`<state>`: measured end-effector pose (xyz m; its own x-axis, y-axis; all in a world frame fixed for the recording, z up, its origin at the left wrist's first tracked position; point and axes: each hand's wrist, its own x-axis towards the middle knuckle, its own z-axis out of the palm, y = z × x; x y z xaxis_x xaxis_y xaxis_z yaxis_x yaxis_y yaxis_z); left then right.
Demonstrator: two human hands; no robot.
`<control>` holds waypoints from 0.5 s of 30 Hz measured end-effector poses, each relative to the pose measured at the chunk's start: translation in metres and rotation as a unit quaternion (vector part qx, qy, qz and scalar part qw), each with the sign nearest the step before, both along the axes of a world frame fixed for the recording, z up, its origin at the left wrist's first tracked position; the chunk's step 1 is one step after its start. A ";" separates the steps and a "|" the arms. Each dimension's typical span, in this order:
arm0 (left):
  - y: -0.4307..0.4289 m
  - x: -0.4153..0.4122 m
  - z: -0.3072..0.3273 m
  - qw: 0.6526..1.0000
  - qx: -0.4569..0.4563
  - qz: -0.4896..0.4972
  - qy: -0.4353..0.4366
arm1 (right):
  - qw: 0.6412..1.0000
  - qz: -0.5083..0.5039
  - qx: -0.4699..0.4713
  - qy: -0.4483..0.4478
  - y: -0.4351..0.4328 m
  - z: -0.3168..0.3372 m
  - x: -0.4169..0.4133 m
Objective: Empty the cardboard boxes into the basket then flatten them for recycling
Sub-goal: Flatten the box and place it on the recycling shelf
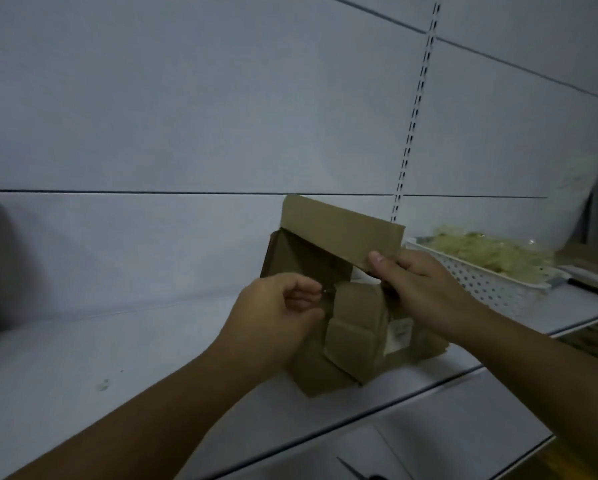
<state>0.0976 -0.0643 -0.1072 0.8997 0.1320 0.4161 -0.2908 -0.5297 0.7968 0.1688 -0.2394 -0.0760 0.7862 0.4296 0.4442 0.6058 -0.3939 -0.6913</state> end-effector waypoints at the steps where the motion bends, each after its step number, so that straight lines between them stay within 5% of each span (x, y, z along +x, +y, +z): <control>1: -0.005 0.000 -0.004 0.999 -0.014 -0.024 0.046 | 1.000 0.007 0.004 0.011 0.000 -0.001 0.002; 4: -0.017 0.000 -0.009 0.986 -0.065 -0.058 0.139 | 1.000 0.009 -0.019 -0.001 0.007 -0.004 0.007; 9: -0.010 -0.021 -0.015 0.967 -0.187 -0.017 0.171 | 0.978 0.095 -0.180 -0.052 0.022 -0.016 0.018; 15: 0.018 -0.053 -0.008 0.961 -0.059 -0.062 0.261 | 0.882 0.167 -0.436 -0.060 0.041 -0.055 0.018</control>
